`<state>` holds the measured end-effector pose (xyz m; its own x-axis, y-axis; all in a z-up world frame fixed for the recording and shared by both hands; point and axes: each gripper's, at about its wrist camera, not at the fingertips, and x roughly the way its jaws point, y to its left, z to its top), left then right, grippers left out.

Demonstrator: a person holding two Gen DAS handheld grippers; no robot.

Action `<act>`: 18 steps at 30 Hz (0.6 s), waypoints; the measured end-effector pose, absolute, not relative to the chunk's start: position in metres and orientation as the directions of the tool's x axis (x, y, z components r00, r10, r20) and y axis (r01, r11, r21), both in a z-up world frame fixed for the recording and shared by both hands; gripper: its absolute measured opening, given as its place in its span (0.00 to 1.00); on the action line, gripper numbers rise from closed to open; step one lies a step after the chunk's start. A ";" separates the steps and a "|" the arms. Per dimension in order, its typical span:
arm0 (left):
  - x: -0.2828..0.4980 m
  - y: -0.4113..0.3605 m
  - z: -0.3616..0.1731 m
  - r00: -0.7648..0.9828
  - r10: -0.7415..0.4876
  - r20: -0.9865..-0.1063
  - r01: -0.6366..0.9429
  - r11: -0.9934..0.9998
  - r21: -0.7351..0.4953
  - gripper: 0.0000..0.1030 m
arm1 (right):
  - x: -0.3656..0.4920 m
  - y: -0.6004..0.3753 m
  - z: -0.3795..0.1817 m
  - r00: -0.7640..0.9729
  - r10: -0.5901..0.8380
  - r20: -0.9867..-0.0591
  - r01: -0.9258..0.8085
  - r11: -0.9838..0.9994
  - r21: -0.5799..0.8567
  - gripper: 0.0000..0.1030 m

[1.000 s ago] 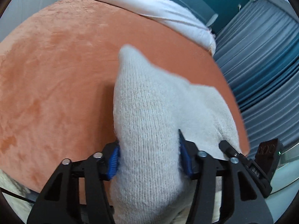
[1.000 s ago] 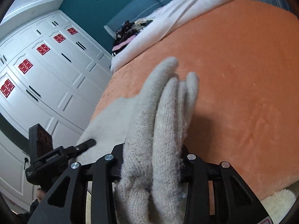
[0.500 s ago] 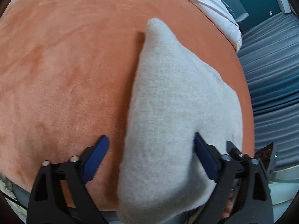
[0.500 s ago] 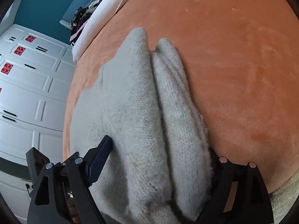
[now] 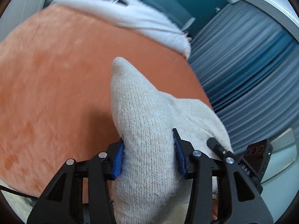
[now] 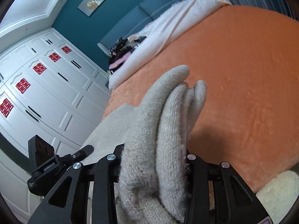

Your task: Fold small clothes

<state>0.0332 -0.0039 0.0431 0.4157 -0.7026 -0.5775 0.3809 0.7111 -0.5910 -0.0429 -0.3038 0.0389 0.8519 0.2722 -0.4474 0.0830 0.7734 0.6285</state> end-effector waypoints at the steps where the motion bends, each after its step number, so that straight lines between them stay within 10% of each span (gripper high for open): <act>1: 0.027 -0.004 0.061 0.439 -0.704 -0.558 0.406 0.710 -0.576 0.43 | -0.045 -0.302 0.057 0.871 0.261 -0.417 0.057 0.789 0.612 0.34; 18: -0.025 0.078 0.252 0.703 -0.692 -0.166 0.602 0.703 -0.379 0.45 | -0.058 -0.236 0.235 0.941 0.337 0.006 -0.314 0.870 0.381 0.37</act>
<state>-0.0252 0.0784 0.2519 0.7027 -0.6918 -0.1662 0.6022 0.7027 -0.3790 -0.0576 -0.2360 0.2354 0.9413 0.3374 0.0064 -0.3143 0.8696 0.3807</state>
